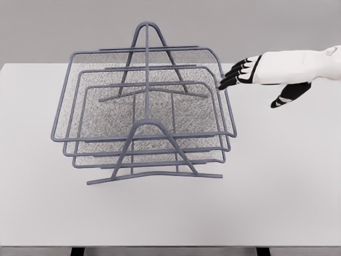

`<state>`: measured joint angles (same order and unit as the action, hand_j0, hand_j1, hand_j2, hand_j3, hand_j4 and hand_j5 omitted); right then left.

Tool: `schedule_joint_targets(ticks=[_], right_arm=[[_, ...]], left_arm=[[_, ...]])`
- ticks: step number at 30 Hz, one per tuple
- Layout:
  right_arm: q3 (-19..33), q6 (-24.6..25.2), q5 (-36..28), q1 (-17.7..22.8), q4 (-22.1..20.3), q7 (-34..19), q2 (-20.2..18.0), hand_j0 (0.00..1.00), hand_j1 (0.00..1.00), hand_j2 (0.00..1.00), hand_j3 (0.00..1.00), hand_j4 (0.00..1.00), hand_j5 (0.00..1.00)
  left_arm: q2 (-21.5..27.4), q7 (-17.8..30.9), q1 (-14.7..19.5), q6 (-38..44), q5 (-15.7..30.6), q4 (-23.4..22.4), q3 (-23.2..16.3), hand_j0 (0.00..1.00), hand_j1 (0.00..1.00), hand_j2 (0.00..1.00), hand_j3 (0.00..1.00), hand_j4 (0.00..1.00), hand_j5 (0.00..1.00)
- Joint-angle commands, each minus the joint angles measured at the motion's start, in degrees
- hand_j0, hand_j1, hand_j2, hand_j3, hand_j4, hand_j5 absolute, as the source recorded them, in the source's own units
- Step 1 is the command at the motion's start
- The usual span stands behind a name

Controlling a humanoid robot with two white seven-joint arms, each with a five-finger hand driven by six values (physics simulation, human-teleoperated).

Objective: Pull out the upper folder box with right arm

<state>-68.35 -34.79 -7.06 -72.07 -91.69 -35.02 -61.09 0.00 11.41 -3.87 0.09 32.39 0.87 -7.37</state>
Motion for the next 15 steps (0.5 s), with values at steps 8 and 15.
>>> schedule_joint_targets(ticks=[8, 15], right_arm=[[-2.58, -0.21, -0.24, -4.57, -1.82, 0.02, 6.42, 1.0, 1.0, 1.0, 1.0, 1.0, 1.0], [-2.67, -0.21, 0.55, -4.48, -2.44, 0.02, 7.48, 1.0, 1.0, 1.0, 1.0, 1.0, 1.0]], left_arm=[[0.0, 0.01, 0.0, 0.0, -0.05, -0.08, -0.01, 1.0, 1.0, 1.0, 1.0, 1.0, 1.0], [0.0, 0.01, 0.0, 0.0, 0.04, 0.01, -0.01, 1.0, 1.0, 1.0, 1.0, 1.0, 1.0]])
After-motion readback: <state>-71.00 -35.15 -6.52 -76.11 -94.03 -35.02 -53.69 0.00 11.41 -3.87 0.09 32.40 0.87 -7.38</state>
